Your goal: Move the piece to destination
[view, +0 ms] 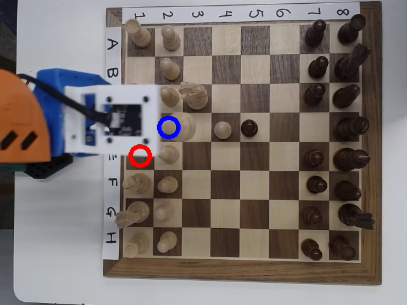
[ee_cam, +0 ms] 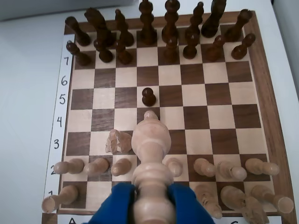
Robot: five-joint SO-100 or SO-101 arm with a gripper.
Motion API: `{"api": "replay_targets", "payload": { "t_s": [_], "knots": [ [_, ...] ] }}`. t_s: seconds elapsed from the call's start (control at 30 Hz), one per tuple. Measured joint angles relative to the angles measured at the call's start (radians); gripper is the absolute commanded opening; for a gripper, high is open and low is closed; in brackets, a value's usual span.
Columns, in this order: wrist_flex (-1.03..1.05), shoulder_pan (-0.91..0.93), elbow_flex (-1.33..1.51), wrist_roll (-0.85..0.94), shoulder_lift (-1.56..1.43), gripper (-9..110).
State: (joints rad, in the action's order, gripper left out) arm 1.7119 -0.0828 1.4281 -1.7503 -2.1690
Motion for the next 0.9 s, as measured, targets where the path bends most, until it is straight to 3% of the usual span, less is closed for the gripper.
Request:
{"api": "replay_targets", "payload": {
  "t_s": [0.9],
  "knots": [
    [-0.103,-0.061,0.465,0.0,0.02,0]
  ]
}}
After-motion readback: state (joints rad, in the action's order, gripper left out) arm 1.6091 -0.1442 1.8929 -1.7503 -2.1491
